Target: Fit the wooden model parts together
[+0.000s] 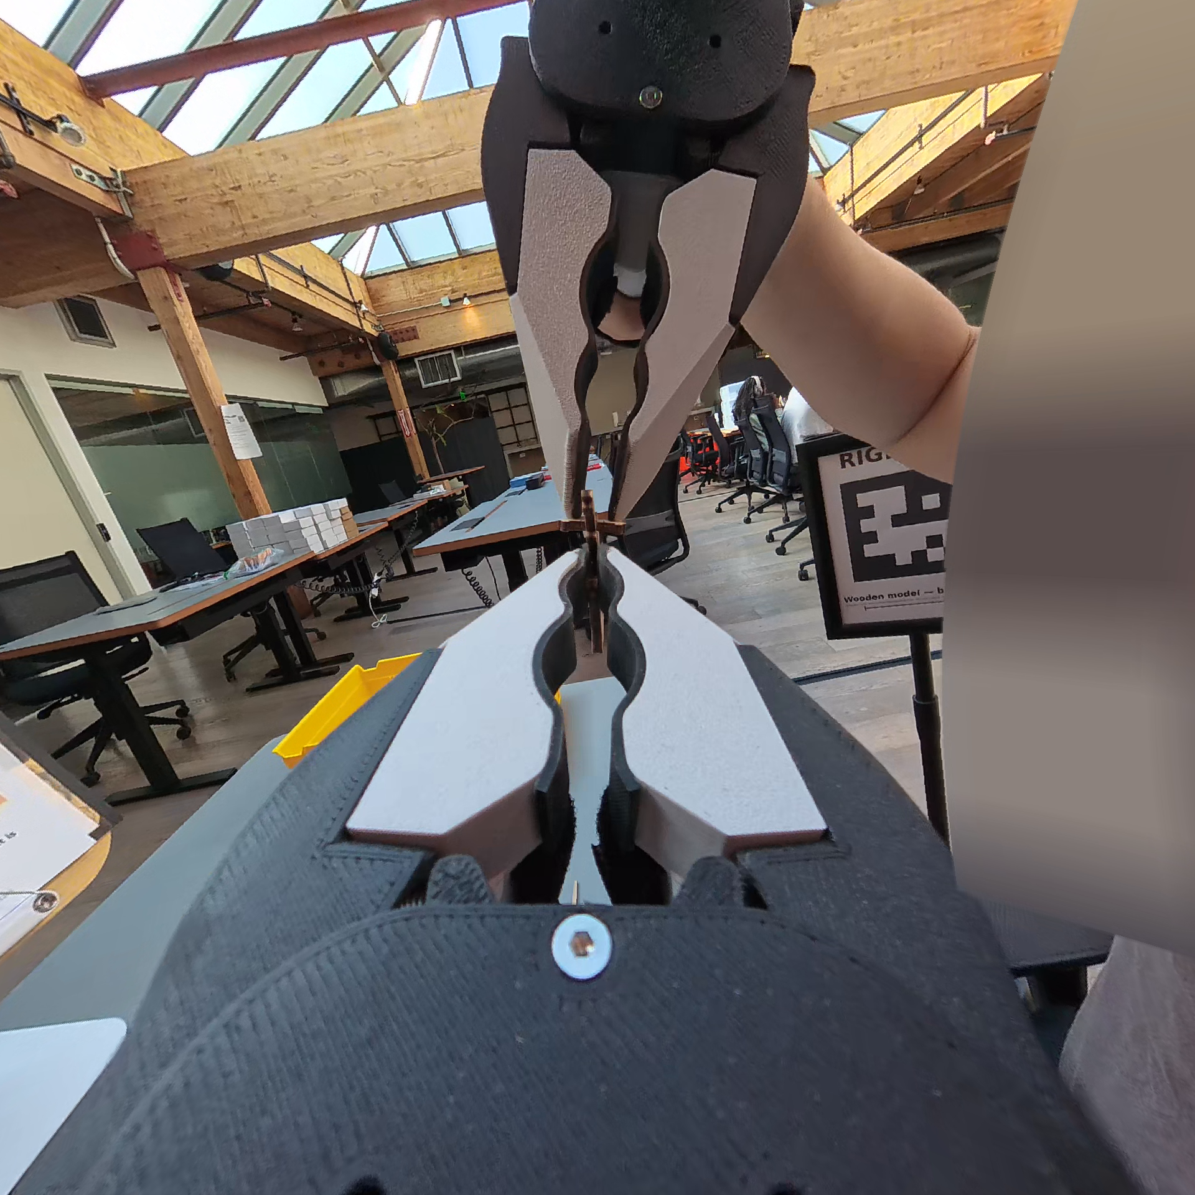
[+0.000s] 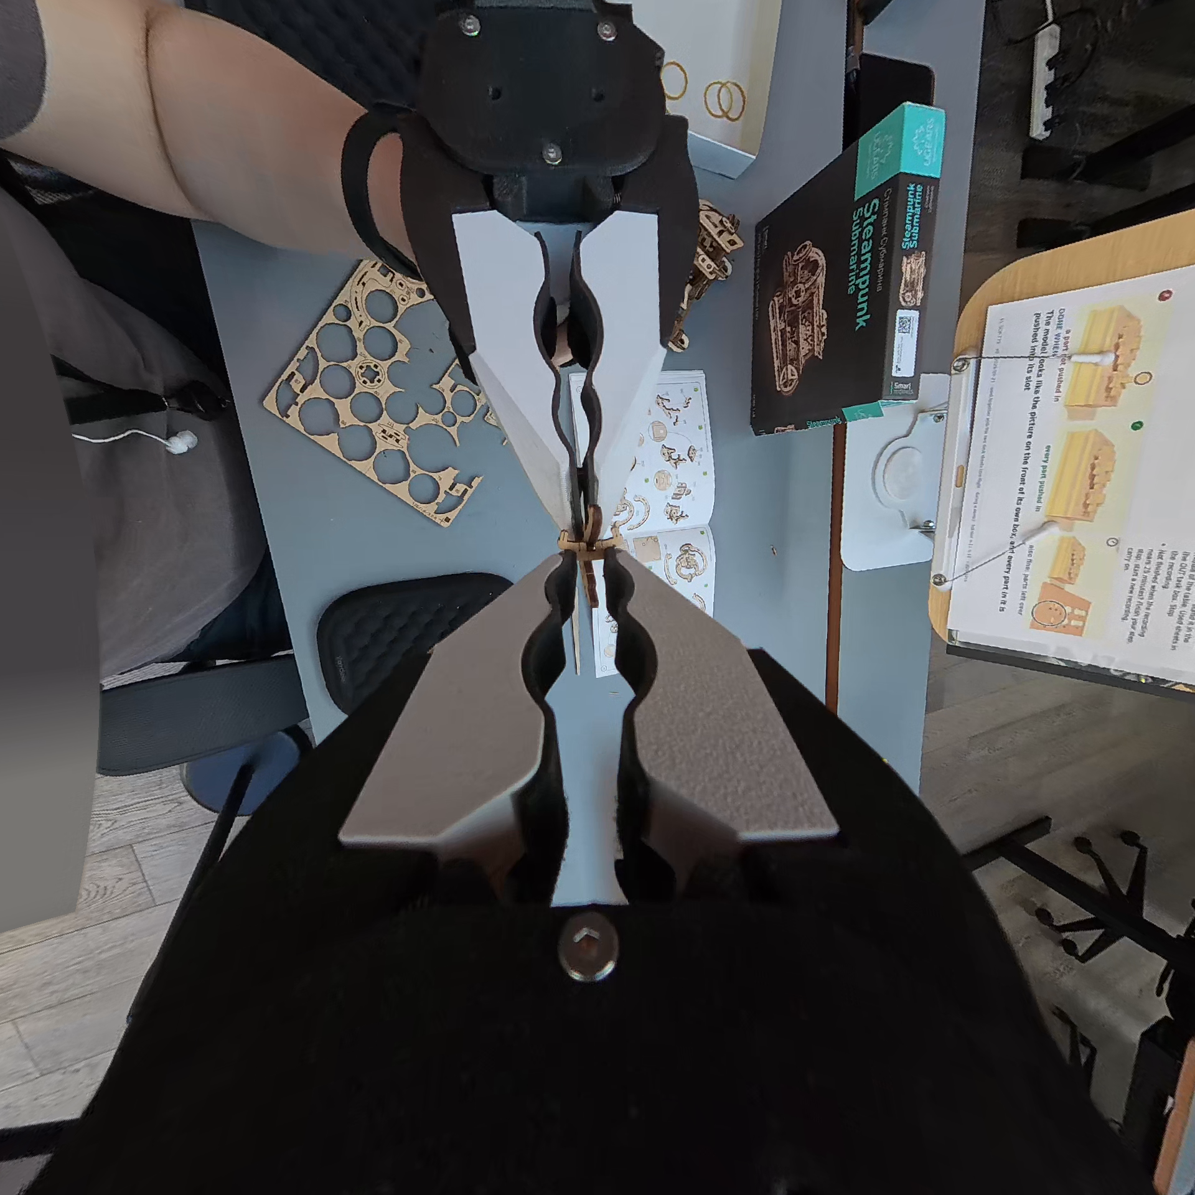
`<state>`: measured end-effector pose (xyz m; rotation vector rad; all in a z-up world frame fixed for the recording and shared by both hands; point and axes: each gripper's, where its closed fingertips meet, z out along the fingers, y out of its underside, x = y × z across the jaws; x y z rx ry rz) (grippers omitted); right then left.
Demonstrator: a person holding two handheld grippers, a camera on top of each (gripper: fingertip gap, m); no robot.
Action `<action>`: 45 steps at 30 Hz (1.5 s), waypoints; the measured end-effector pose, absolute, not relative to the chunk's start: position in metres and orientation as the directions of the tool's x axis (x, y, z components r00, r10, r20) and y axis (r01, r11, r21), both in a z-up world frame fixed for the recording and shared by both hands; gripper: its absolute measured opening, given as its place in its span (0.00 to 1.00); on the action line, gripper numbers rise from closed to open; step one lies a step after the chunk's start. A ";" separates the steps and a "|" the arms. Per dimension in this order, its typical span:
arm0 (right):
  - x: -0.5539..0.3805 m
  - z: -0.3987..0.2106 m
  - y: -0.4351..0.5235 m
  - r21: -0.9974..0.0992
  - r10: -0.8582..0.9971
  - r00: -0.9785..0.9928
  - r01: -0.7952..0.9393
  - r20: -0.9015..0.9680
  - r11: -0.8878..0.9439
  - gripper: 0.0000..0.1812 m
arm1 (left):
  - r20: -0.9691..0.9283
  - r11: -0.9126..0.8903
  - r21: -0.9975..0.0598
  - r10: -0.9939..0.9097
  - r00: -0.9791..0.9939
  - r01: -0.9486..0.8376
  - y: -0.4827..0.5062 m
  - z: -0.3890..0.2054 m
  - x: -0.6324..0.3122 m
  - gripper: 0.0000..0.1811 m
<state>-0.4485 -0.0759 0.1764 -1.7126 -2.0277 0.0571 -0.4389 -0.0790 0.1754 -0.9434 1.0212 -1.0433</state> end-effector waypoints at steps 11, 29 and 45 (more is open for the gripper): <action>-0.460 0.184 -0.079 -0.261 0.927 -0.104 0.943 0.359 0.207 0.04 | -0.207 0.244 -0.940 -0.964 0.166 0.241 -0.082 0.184 -0.451 0.00; -0.458 0.184 -0.089 -0.101 0.902 -0.176 0.967 0.393 0.233 0.04 | -0.278 0.310 -0.935 -0.943 0.185 0.174 -0.092 0.183 -0.449 0.00; -0.459 0.182 -0.094 -0.074 0.907 -0.181 0.972 0.380 0.225 0.03 | -0.315 0.340 -0.930 -0.932 0.179 0.137 -0.097 0.181 -0.449 0.00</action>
